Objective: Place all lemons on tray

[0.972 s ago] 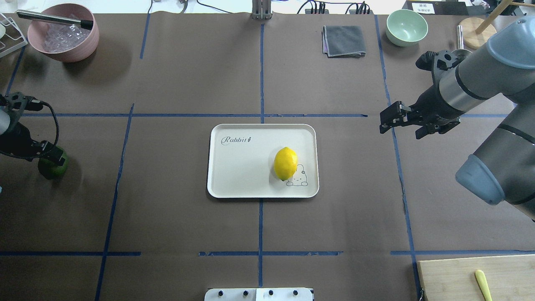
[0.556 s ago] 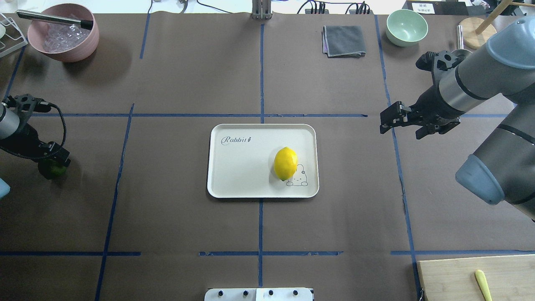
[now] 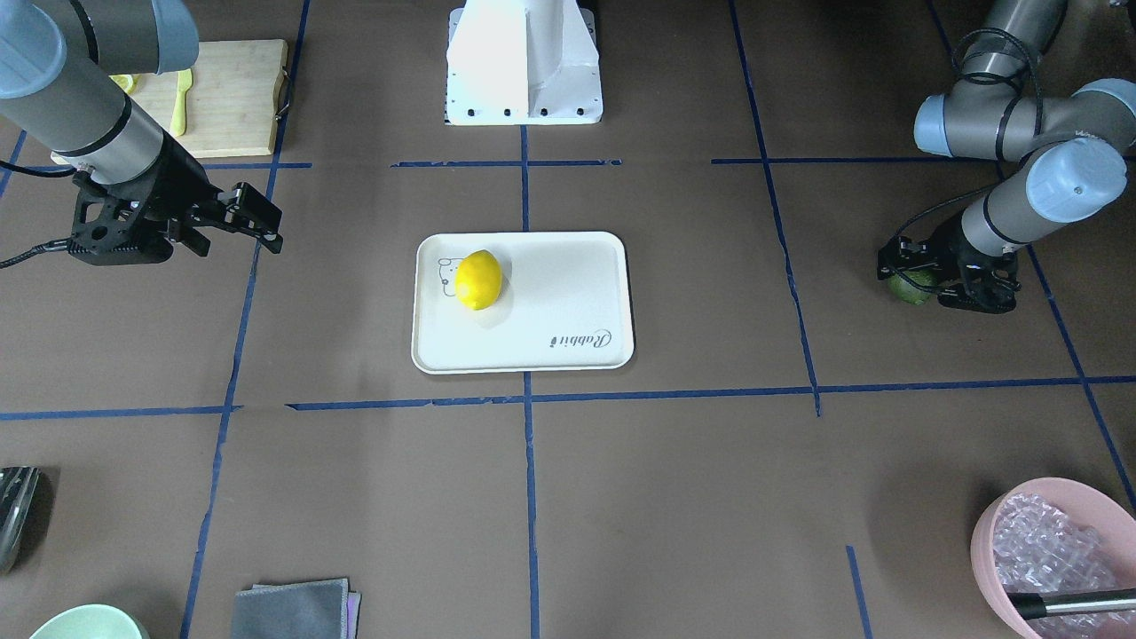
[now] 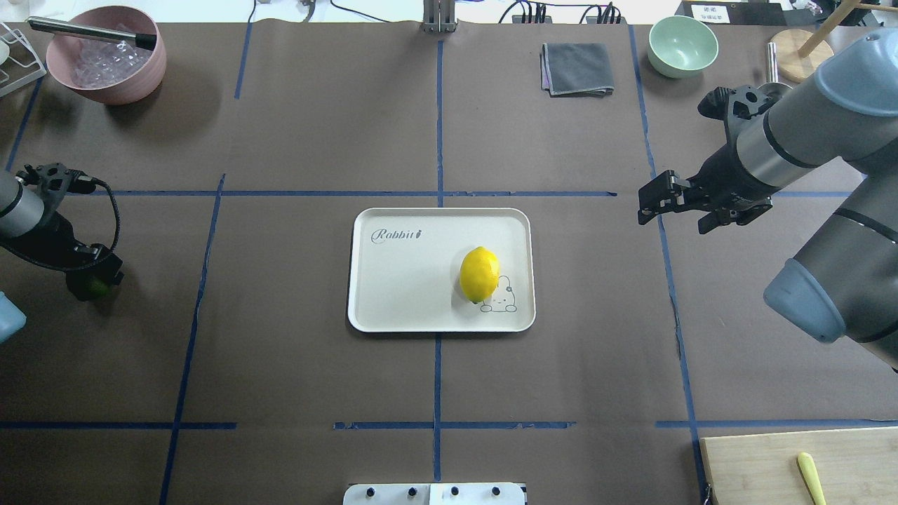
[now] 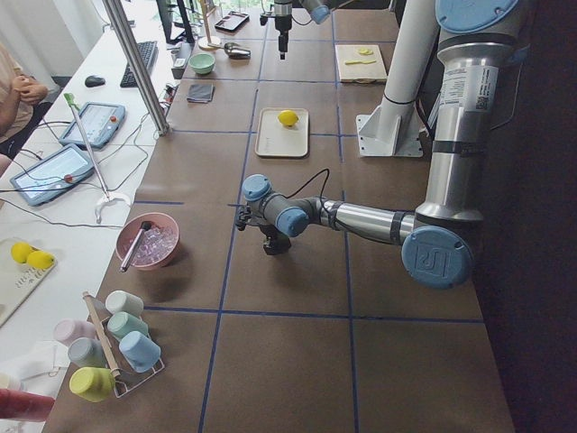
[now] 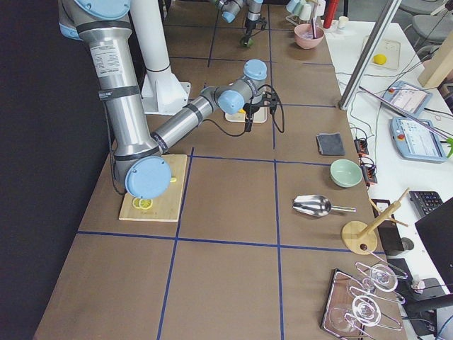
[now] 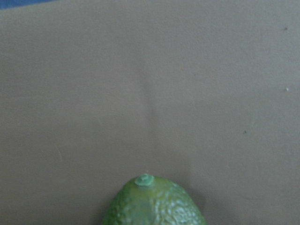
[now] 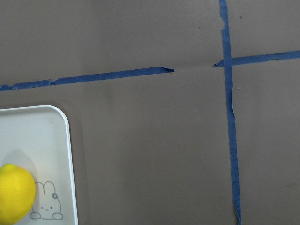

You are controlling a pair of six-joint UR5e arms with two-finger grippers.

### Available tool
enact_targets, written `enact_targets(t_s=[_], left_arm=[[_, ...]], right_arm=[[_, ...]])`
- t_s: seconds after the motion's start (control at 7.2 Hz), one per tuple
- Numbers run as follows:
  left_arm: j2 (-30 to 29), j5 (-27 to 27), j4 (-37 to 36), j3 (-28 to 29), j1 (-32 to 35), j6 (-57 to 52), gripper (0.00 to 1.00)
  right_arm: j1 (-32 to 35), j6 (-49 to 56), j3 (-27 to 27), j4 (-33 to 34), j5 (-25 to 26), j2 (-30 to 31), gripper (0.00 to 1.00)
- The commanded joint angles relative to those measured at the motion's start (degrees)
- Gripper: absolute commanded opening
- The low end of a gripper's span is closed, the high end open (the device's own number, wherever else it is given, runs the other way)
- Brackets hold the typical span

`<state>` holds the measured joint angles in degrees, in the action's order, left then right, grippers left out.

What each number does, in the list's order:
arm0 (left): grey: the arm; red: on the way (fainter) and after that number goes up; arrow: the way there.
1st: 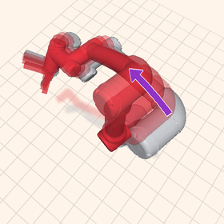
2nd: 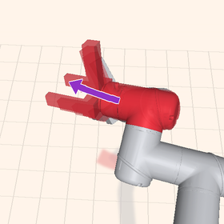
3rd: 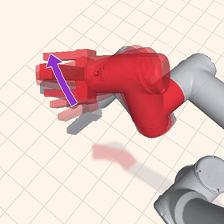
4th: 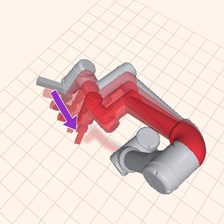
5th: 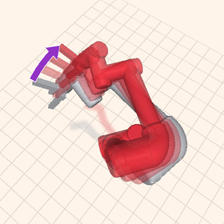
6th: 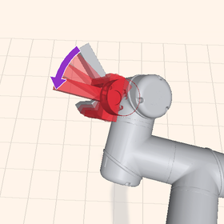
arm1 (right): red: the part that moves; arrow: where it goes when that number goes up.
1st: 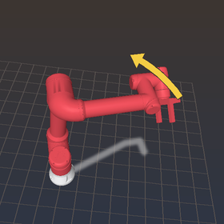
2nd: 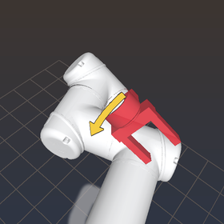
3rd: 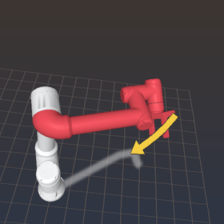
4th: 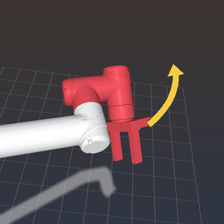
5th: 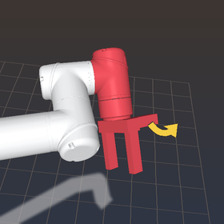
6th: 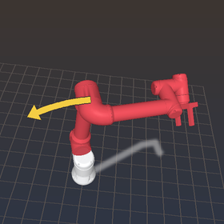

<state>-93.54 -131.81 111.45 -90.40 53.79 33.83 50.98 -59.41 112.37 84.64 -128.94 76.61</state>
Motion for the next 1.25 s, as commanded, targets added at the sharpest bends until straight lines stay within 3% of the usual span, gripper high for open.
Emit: enact_targets(t_s=[0.0, 0.28, 0.56, 0.69, 0.83, 0.97, 1.11], left_arm=[[-3.5, -0.2, 1.0, -1.6, -0.2, 9.5, 0.0], [-15.6, -0.1, 1.1, -4.0, -6.0, 28.8, 0.0], [-25.0, 1.3, 0.1, -4.3, -12.1, 40.1, 0.0], [-29.0, 8.6, -0.3, -3.4, -17.7, 44.6, 0.0], [-33.2, 14.0, -3.5, -0.9, -21.3, 45.0, 0.0], [-37.6, 14.6, -5.7, 4.0, -21.7, 44.9, 0.0], [-37.6, 14.8, -5.7, 5.0, -22.1, 44.7, 0.0]], right_arm=[[0.0, 0.0, -0.1, 0.0, 0.0, -0.1, 1.0], [0.1, 0.0, -0.1, -0.1, -0.1, 0.0, 1.0], [1.5, 0.1, 0.4, -0.2, -0.1, 1.7, 1.0], [2.1, 1.4, 0.5, -0.2, -0.1, 2.4, 1.0], [2.5, 3.2, 0.4, -0.4, -0.1, 3.2, 1.0], [2.8, 3.8, 0.2, -0.2, 0.0, 3.5, 1.0], [2.8, 3.9, 0.2, -0.2, 0.0, 3.5, 1.0]])
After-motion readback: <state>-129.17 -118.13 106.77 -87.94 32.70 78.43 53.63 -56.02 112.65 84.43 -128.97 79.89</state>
